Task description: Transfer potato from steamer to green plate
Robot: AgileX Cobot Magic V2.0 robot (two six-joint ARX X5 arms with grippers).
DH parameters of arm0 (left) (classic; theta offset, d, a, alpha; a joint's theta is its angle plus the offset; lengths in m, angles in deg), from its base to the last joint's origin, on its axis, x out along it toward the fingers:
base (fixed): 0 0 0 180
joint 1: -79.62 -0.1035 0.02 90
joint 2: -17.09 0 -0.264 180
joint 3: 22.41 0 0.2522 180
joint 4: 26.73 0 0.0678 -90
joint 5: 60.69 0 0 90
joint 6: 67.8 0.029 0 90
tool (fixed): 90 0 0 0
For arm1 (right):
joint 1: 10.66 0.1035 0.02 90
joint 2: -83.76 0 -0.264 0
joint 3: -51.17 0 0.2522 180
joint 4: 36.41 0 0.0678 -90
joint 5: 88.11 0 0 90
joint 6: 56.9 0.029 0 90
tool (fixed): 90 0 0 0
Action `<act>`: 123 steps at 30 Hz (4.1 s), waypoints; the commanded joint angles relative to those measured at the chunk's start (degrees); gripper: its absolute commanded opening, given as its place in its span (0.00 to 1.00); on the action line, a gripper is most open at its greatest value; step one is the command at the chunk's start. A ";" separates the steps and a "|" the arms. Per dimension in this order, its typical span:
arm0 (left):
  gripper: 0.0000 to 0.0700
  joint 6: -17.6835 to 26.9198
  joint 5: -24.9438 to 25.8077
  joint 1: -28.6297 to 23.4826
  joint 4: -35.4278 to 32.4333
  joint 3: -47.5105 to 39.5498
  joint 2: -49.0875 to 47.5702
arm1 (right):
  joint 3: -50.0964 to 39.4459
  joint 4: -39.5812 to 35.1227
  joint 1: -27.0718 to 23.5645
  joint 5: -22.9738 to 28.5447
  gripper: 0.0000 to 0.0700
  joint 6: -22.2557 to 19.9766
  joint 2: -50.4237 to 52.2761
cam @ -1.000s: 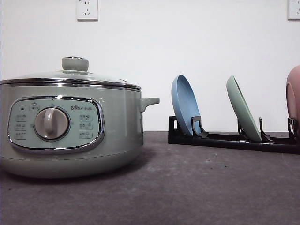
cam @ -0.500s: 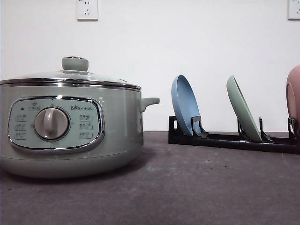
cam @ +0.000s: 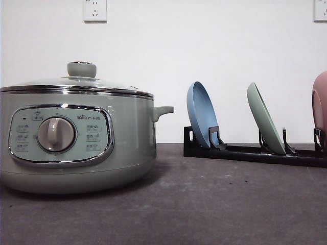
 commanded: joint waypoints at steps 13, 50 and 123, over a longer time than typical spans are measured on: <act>0.87 0.63 0.07 0.13 -0.63 1.42 0.35 | 15.65 -6.90 0.17 0.97 0.68 5.77 -21.98; 0.87 0.63 0.07 0.13 -0.25 1.42 0.35 | 36.16 -16.77 1.73 8.47 0.58 7.71 -65.67; 0.87 0.68 0.04 0.13 -0.70 1.42 0.35 | 13.47 15.38 50.85 43.16 0.00 -3.30 -38.49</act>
